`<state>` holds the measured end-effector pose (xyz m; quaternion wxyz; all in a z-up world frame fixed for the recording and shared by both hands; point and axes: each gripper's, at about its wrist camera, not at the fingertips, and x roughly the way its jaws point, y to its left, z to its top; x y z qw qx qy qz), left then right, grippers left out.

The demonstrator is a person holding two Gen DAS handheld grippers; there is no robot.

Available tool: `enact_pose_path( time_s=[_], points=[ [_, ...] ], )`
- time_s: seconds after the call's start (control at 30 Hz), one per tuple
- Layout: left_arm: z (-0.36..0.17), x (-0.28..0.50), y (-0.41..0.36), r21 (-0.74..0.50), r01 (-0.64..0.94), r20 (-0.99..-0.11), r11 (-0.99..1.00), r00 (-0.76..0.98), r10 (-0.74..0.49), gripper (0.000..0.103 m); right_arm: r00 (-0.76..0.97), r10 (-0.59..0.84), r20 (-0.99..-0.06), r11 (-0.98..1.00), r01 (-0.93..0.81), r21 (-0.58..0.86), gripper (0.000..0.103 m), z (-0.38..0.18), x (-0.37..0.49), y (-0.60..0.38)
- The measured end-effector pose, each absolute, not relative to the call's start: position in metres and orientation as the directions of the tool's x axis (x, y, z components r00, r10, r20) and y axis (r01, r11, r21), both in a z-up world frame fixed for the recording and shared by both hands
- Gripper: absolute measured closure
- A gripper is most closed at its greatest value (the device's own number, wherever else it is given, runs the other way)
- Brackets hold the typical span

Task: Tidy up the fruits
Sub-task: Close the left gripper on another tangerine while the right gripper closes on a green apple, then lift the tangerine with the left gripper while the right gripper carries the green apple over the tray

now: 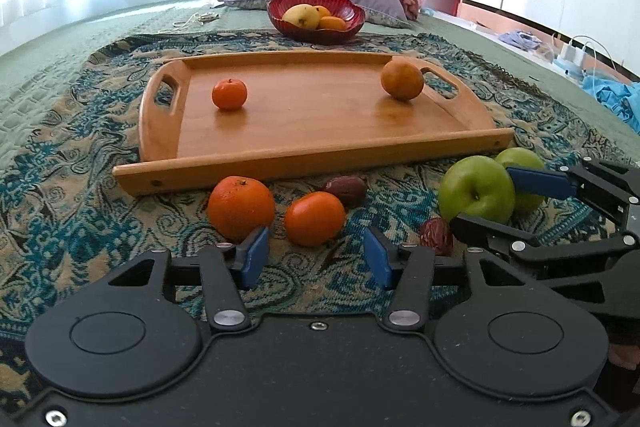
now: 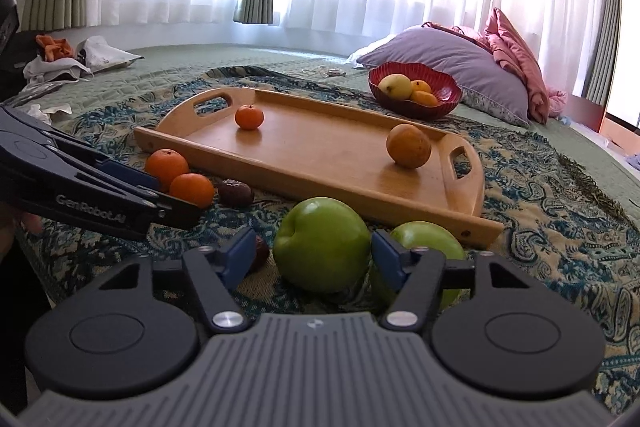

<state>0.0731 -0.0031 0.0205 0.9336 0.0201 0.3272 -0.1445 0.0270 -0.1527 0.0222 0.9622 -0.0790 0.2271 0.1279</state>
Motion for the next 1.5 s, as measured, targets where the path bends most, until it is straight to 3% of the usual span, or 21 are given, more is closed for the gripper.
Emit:
enact_pose_path(
  time_s=[0.2, 0.4, 0.77, 0.9, 1.5],
  points=[
    [0.016, 0.085, -0.006, -0.079, 0.281, -0.624, 0.956, 0.734, -0.267, 0.054, 0.864, 0.208, -0.459, 0.958, -0.274, -0.082, 0.028, 0.022, 0.03, -0.152],
    [0.018, 0.095, -0.006, -0.075, 0.291, -0.632, 0.954, 0.726, -0.271, 0.07, 0.874, 0.176, -0.454, 0.962, -0.25, -0.109, 0.028, 0.018, 0.036, -0.147],
    [0.025, 0.101, 0.0, -0.084, 0.295, -0.649, 0.952, 0.708, -0.277, 0.07, 0.882, 0.1, -0.46, 0.951, -0.222, -0.218, 0.032, 0.015, 0.043, -0.135],
    [0.026, 0.098, -0.001, -0.093, 0.3, -0.645, 0.95, 0.709, -0.286, 0.07, 0.875, 0.098, -0.474, 0.94, -0.237, -0.244, 0.043, 0.016, 0.042, -0.131],
    [0.046, 0.095, 0.007, -0.087, 0.278, -0.606, 0.957, 0.748, -0.272, 0.07, 0.861, 0.166, -0.48, 0.97, -0.231, -0.08, 0.043, 0.029, 0.038, -0.152]
  ],
)
